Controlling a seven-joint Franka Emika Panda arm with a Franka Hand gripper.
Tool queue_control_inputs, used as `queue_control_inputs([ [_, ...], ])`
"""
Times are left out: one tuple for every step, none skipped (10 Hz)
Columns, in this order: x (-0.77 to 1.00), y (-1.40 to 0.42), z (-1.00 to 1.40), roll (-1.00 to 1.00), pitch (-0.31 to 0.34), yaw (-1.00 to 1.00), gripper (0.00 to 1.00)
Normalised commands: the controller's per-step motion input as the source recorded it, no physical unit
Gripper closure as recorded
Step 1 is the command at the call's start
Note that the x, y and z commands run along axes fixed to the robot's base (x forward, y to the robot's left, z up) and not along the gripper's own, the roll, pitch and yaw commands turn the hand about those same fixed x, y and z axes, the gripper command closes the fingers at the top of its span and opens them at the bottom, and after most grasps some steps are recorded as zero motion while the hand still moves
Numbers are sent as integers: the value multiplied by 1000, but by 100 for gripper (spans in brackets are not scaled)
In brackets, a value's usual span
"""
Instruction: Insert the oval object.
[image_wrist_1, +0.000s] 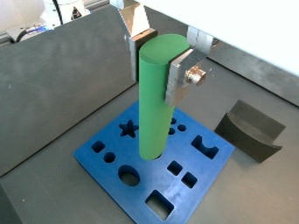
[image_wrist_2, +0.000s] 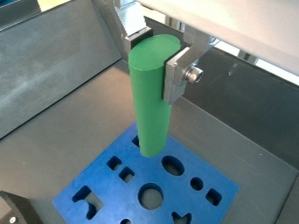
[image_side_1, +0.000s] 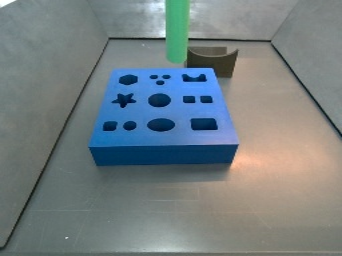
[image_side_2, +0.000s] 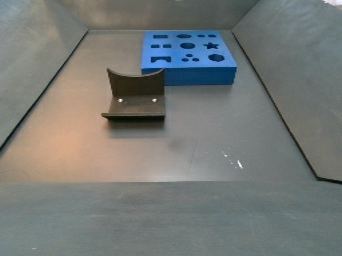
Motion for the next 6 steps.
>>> queue_control_inputs([
  [-57, 0, 0, 0, 0, 0, 100],
  [0, -69, -29, 51, 36, -154, 100],
  [26, -117, -223, 0, 44, -883, 100],
  [0, 0, -314, -40, 0, -1000, 100],
  [0, 0, -314, -40, 0, -1000, 100],
  [0, 0, -314, -40, 0, -1000, 100],
])
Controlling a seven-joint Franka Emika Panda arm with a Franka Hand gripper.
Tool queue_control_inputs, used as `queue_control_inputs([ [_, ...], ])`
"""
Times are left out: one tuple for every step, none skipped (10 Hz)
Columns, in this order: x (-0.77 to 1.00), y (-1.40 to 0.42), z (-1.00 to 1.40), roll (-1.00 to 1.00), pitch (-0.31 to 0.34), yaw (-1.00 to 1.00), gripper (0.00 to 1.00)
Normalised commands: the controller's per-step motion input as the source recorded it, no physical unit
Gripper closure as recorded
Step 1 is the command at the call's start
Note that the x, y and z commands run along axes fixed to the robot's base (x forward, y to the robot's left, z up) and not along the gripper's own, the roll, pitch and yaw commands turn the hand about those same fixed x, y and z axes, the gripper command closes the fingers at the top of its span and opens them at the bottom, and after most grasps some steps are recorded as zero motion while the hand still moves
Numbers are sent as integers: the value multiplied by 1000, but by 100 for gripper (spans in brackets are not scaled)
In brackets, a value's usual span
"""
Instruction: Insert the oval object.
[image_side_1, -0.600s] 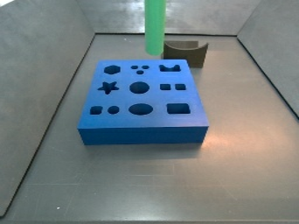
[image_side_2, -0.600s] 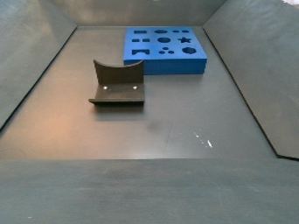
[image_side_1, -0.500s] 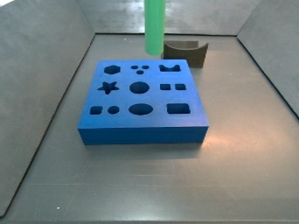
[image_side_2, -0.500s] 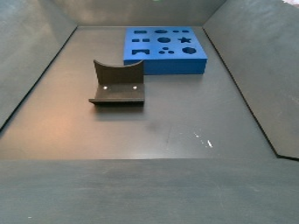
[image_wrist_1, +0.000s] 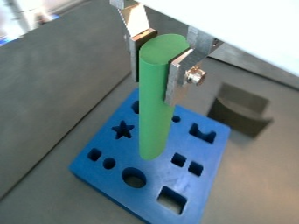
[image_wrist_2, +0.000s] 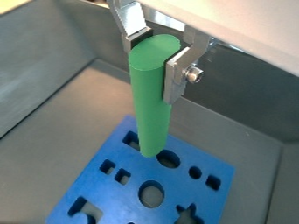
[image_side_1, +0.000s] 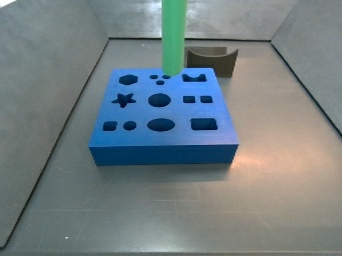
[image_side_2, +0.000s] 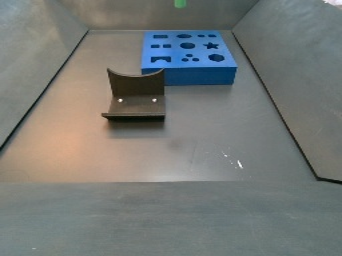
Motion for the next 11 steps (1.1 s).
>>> queue_control_inputs([
  [0, 0, -314, -40, 0, -1000, 100],
  [0, 0, -323, -37, 0, -1000, 100],
  [0, 0, -326, -34, 0, -1000, 100],
  [0, 0, -231, -9, 0, -1000, 100],
  [0, 0, -169, 0, 0, -1000, 100],
  [0, 0, -154, 0, 0, -1000, 100],
  [0, 0, -151, 0, 0, -1000, 100],
  [0, 0, -149, 0, 0, -1000, 100],
  [0, 0, -149, 0, 0, -1000, 100],
  [0, 0, -149, 0, 0, -1000, 100],
  [0, 0, -149, 0, 0, -1000, 100],
])
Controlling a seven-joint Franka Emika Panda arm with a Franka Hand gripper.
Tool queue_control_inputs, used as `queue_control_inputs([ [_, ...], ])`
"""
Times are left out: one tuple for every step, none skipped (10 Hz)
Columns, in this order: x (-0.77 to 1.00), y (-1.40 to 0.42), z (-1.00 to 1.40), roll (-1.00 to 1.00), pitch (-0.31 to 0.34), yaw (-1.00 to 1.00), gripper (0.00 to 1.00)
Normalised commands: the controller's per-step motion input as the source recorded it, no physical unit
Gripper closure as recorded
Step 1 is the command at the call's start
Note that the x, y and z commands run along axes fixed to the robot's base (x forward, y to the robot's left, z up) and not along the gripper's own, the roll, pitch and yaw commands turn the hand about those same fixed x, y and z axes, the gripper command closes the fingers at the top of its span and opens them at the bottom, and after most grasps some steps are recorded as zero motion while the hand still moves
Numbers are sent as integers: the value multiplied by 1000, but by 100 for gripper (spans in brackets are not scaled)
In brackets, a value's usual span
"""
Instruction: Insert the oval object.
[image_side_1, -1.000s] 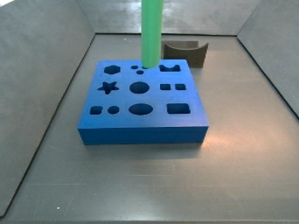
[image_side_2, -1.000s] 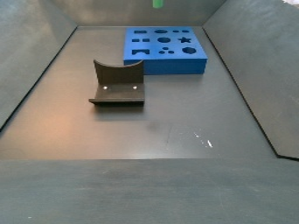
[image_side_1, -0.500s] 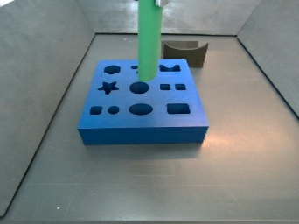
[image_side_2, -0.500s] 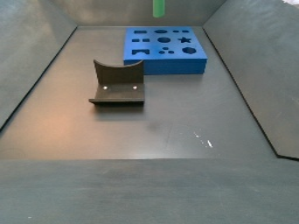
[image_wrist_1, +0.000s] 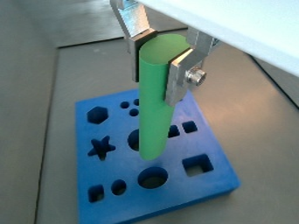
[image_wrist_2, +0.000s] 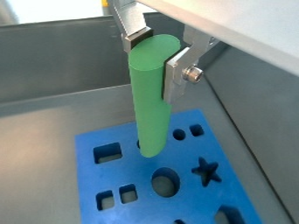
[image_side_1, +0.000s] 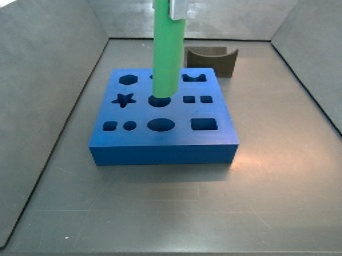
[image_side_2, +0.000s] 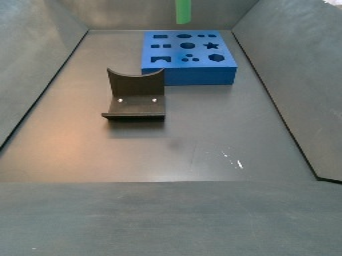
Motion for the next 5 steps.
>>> queue_control_inputs([
  [0, 0, -149, 0, 0, -1000, 100],
  [0, 0, -160, 0, 0, -1000, 100],
  [0, 0, -174, 0, 0, -1000, 100],
  [0, 0, -177, 0, 0, -1000, 100],
  [0, 0, -177, 0, 0, -1000, 100],
])
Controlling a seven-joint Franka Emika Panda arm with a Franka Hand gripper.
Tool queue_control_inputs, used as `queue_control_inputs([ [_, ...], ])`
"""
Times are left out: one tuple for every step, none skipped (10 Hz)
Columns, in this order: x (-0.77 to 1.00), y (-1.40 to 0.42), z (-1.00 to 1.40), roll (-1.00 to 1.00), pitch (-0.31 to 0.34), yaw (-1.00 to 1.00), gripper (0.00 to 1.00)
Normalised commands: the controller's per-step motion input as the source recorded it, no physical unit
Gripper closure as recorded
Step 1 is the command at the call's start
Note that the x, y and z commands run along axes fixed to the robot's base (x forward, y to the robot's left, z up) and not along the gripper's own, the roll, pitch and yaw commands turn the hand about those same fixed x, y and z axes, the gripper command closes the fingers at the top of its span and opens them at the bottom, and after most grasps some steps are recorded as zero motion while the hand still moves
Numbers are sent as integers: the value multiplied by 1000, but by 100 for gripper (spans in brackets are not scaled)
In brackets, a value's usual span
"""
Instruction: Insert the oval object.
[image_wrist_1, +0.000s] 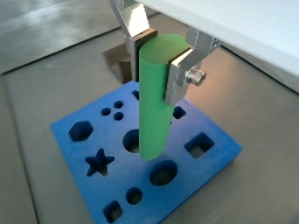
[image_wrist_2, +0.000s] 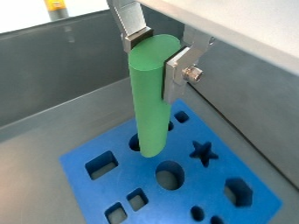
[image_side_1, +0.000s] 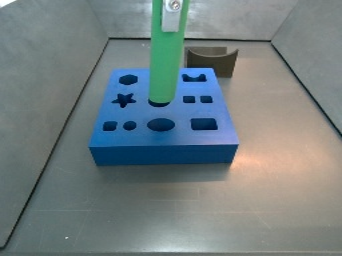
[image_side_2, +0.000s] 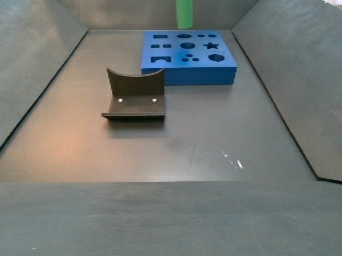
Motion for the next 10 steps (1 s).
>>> queue_control_inputs([
  [0, 0, -189, 0, 0, -1000, 100],
  [0, -34, -209, 0, 0, -1000, 100],
  [0, -157, -220, 0, 0, -994, 100],
  [0, -397, -197, 0, 0, -809, 100],
  [0, -594, -166, 0, 0, -629, 100],
  [0, -166, -129, -121, -7, -266, 100],
  [0, 17, 0, 0, 0, 0, 100],
  [0, 0, -237, -126, -10, 54, 100],
  [0, 0, -274, -143, -39, 189, 100],
  [0, 0, -211, -93, -16, 177, 100],
])
